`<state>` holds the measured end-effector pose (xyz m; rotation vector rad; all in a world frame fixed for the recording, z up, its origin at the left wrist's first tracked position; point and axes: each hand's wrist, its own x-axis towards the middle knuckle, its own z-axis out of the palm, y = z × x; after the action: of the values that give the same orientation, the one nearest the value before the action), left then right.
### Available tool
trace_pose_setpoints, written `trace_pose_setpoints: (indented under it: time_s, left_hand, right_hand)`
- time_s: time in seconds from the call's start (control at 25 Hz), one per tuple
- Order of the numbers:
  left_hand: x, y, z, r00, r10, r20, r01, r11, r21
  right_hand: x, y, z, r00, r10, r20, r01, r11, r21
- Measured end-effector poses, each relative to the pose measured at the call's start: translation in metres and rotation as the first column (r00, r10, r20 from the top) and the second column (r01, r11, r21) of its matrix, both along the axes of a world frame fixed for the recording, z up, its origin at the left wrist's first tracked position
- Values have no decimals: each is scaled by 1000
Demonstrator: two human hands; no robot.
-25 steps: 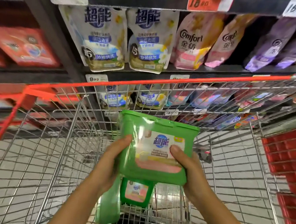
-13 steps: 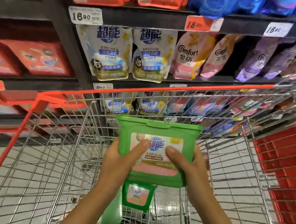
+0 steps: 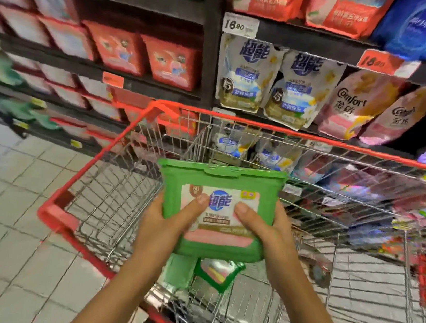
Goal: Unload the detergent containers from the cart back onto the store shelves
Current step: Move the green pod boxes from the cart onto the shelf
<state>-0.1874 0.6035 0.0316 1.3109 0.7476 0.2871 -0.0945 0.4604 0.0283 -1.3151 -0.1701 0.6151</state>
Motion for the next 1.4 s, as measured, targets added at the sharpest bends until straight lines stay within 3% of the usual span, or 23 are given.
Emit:
trace_pose_setpoints:
  time_s: [0.2,0.56,0.96,1.4]
  left_hand:
    - [-70,10,12,973,217,75,-216,976,-28]
    - [-207,69,26,832,534,148,-529,845,-72]
    - [-352,201,23,817,562,131,-561,826,-50]
    - [-339,355,14,852,506,134,-501,862,-71]
  right_hand:
    - [-39,33,4,973,232,-11,-232,973,19]
    - [-142,141,23,841,536,71,-539,842,17]
    - [-283,283,19,816,575,59,-577,817,23]
    - [-269,431,13,825,560,82,-562,827,2]
